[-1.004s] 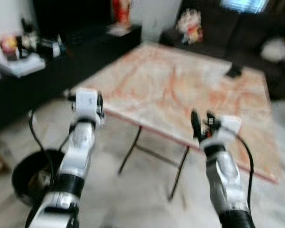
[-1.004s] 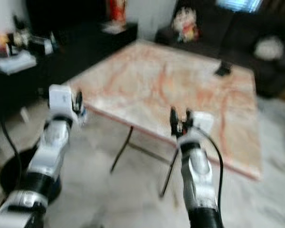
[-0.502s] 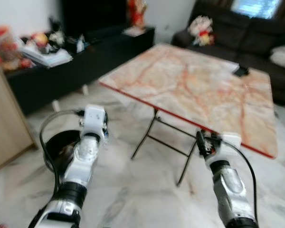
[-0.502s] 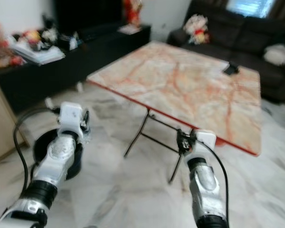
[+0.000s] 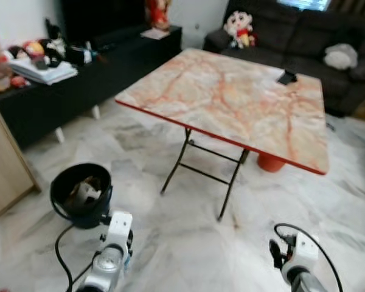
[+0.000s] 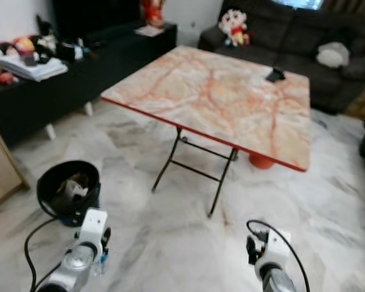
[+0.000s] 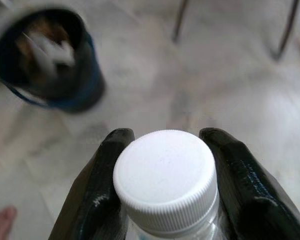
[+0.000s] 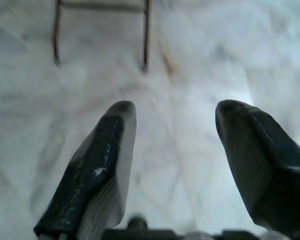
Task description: Picking trash to rubbish bin
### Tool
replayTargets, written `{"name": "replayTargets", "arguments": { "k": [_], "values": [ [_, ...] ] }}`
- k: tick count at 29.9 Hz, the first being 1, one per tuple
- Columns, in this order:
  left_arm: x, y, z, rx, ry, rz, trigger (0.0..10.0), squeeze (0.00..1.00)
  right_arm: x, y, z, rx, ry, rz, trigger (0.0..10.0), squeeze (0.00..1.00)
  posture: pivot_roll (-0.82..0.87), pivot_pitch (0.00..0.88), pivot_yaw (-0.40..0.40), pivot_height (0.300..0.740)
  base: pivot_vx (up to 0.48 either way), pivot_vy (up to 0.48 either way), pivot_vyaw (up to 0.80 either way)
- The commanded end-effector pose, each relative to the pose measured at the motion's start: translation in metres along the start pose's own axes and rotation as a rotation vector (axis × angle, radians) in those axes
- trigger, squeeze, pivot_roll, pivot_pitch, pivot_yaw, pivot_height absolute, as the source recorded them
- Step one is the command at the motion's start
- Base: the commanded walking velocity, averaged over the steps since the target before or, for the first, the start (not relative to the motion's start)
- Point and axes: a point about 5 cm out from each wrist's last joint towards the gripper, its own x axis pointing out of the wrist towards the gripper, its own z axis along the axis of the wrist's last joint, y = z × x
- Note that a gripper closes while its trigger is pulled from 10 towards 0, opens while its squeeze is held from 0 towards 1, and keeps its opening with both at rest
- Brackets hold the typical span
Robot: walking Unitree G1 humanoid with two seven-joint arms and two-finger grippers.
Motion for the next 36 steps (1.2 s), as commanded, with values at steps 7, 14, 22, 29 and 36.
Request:
{"name": "replayTargets", "arguments": {
  "k": [7,14,22,29,36],
  "values": [
    [-0.009,-0.007,-0.036,0.066,0.159,-0.022,10.0,0.00,-0.005,-0.006,-0.018,-0.010,0.085,-0.036,10.0,0.00,0.07,0.017,-0.143,0.740,0.000,0.000,0.00],
    [-0.018,-0.007,-0.057,0.053,0.225,-0.021,10.0,0.00,-0.009,-0.009,-0.030,-0.021,0.119,-0.057,10.0,0.00,0.07,0.017,-0.144,0.740,0.000,0.000,0.45],
    [-0.019,-0.005,-0.060,0.051,0.232,-0.012,10.0,0.00,-0.010,-0.007,-0.034,-0.040,0.136,-0.048,10.0,0.00,0.07,0.017,-0.144,0.740,0.000,0.000,0.79],
    [-0.018,-0.003,-0.058,0.048,0.223,-0.008,10.0,0.00,-0.009,-0.006,-0.032,-0.043,0.133,-0.045,10.0,0.00,0.07,0.017,-0.144,0.740,0.000,0.000,0.79],
    [-0.019,-0.003,-0.060,0.038,0.223,-0.010,10.0,0.00,-0.009,-0.004,-0.032,-0.044,0.129,-0.037,10.0,0.00,0.08,0.000,-0.134,0.740,0.000,0.000,0.79]
  ]
}}
